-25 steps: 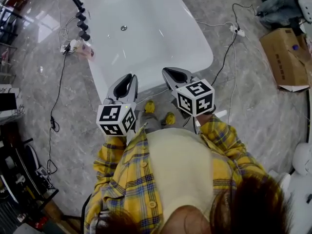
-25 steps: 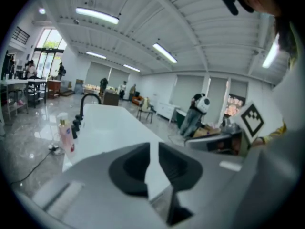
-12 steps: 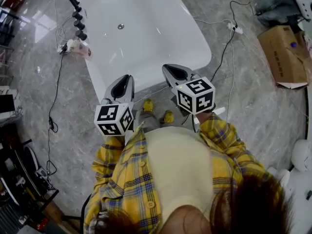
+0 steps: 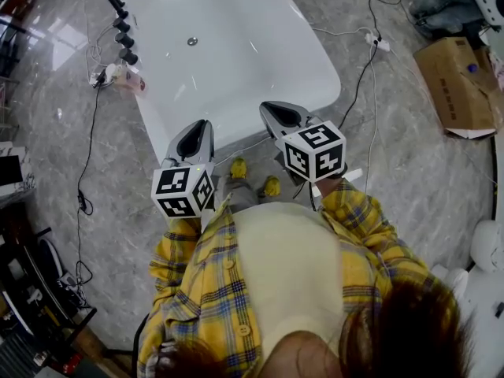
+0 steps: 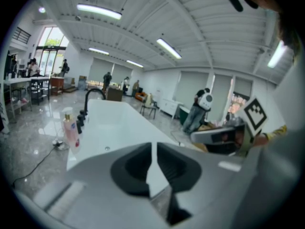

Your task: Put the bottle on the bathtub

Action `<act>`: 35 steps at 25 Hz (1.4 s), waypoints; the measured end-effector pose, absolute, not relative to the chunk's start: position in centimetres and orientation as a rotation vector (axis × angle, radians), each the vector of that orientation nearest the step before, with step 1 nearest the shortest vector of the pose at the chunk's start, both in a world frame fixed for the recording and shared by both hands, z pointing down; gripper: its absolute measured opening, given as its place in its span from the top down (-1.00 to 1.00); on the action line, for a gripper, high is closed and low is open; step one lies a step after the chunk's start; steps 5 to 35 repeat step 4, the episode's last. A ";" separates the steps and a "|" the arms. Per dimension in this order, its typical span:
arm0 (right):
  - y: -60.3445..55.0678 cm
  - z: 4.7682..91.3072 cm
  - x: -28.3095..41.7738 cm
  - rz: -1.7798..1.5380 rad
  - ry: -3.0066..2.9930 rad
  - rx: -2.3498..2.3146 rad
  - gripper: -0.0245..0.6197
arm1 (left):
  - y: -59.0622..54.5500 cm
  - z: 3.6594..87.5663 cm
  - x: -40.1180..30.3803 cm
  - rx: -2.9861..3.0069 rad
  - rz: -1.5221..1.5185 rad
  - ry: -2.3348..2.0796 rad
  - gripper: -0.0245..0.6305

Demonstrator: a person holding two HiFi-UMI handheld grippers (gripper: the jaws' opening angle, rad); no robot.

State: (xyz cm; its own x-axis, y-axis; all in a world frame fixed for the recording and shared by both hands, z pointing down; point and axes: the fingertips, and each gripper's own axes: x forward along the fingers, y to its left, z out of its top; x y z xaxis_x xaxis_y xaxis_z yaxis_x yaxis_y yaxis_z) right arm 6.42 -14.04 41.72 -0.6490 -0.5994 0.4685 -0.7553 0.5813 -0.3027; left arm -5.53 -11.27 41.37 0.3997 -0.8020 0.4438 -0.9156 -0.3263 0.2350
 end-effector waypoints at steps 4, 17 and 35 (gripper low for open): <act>-14.6 41.7 6.2 0.694 -2.502 1.101 0.89 | -11.7 41.6 -5.6 2.209 0.345 -1.470 0.82; -14.6 41.7 6.2 0.694 -2.502 1.101 0.89 | -11.7 41.6 -5.6 2.209 0.345 -1.470 0.82; -14.6 41.7 6.2 0.694 -2.502 1.101 0.89 | -11.7 41.6 -5.6 2.209 0.345 -1.470 0.82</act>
